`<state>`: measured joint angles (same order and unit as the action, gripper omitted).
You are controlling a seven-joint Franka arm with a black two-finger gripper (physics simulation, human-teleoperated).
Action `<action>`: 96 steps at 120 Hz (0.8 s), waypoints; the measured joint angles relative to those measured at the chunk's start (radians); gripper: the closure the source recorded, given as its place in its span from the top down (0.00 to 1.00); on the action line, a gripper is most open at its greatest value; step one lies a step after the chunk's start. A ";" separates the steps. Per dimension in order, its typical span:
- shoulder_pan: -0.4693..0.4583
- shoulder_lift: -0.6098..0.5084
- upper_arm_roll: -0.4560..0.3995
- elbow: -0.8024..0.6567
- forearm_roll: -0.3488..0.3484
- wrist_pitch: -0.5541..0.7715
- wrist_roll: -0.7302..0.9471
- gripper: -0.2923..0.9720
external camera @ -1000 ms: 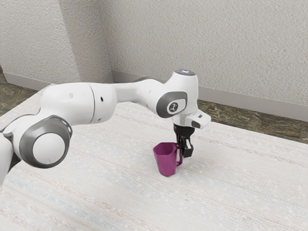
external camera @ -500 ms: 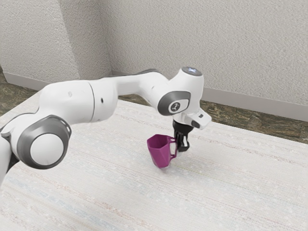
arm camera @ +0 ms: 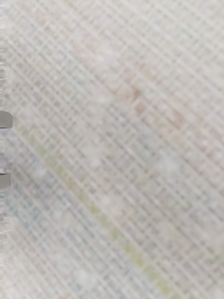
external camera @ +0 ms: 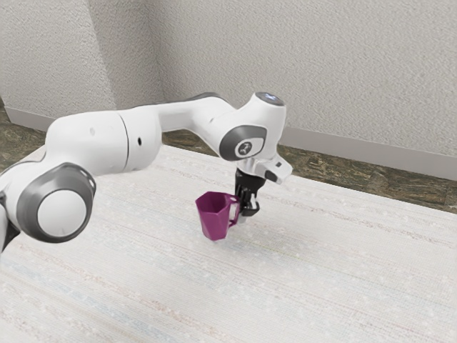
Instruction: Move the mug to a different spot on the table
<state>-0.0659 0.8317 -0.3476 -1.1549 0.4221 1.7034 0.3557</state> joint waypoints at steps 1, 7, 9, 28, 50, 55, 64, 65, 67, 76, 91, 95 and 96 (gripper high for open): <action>0.001 -0.001 0.001 -0.001 -0.001 0.000 0.000 0.19; 0.007 -0.007 0.010 -0.012 -0.010 -0.003 -0.001 0.19; 0.008 -0.010 0.014 -0.015 -0.014 -0.003 -0.002 0.19; 0.028 -0.019 0.045 -0.036 -0.044 -0.006 -0.005 0.19; 0.045 -0.022 0.080 -0.042 -0.059 -0.008 -0.007 0.19; 0.050 -0.027 0.086 -0.049 -0.063 -0.007 -0.007 0.19; 0.062 -0.045 0.099 -0.073 -0.073 -0.005 -0.008 0.19; 0.064 -0.046 0.100 -0.075 -0.074 -0.004 -0.008 0.19; 0.066 -0.049 0.102 -0.080 -0.076 -0.004 -0.008 0.19; 0.077 -0.060 0.111 -0.097 -0.081 0.000 -0.008 0.19; 0.091 -0.068 0.135 -0.125 -0.095 0.011 -0.009 0.19; 0.095 -0.068 0.141 -0.129 -0.100 0.014 -0.009 0.20; 0.097 -0.068 0.142 -0.130 -0.102 0.015 -0.009 0.19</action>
<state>0.0313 0.7636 -0.2058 -1.2852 0.3202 1.7188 0.3467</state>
